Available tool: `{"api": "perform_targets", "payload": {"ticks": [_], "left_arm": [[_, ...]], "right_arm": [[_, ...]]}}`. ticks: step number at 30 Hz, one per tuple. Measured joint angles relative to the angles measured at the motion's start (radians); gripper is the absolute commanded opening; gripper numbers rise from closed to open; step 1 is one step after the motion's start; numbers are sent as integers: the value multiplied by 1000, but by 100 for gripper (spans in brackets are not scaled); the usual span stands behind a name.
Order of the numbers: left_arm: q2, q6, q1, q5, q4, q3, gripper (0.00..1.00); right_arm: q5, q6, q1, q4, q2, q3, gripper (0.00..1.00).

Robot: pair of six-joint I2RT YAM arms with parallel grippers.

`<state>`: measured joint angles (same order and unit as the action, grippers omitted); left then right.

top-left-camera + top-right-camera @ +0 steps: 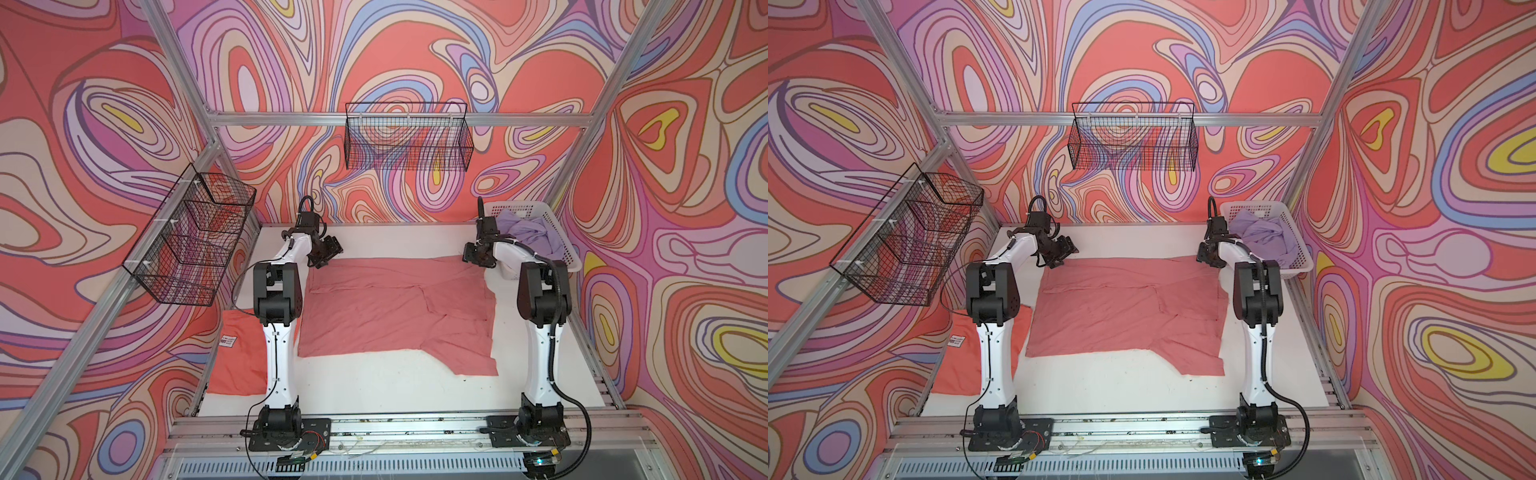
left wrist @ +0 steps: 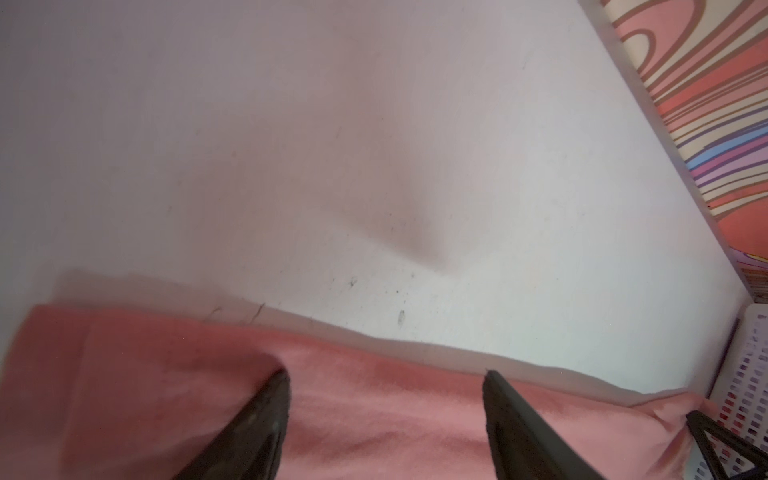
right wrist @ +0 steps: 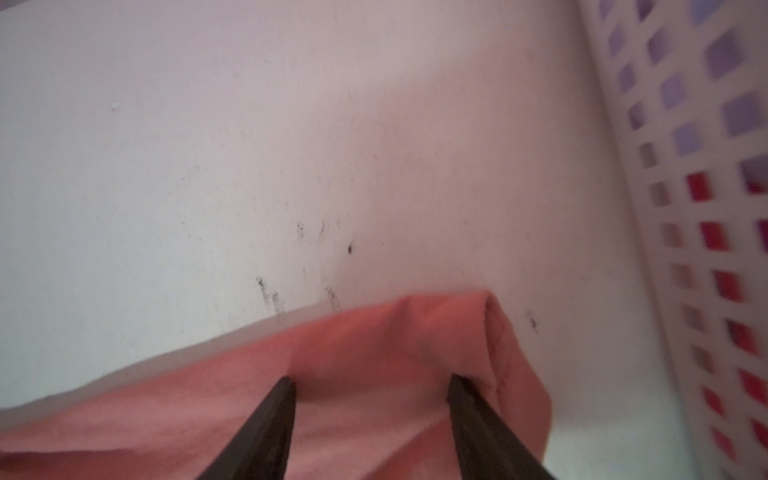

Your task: Fold and stack the t-shirts

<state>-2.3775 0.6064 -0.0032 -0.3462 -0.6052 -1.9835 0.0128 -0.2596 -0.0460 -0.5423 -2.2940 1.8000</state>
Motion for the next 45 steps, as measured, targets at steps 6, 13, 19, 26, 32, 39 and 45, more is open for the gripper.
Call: {"api": "perform_targets", "payload": {"ticks": [6, 13, 19, 26, 32, 39, 45], "left_arm": [[136, -11, -13, 0, 14, 129, 89], [443, -8, -53, 15, 64, 463, 86], [461, 0, -58, 24, 86, 666, 86], [402, 11, -57, 32, 126, 639, 85], [320, 11, -57, 32, 134, 526, 85], [247, 11, -57, 22, 146, 420, 86], [256, 10, -57, 7, 152, 426, 87]], "right_arm": [[-11, 4, -15, -8, 184, -101, 66], [-43, -52, -122, 64, 494, -440, 66], [-81, -113, -156, 101, 523, -702, 66], [-70, -119, -150, 153, 463, -708, 66], [-48, -100, -136, 221, 364, -605, 66], [-34, -60, -106, 217, 255, -457, 66], [-35, -20, -93, 127, 232, -385, 67]]}}
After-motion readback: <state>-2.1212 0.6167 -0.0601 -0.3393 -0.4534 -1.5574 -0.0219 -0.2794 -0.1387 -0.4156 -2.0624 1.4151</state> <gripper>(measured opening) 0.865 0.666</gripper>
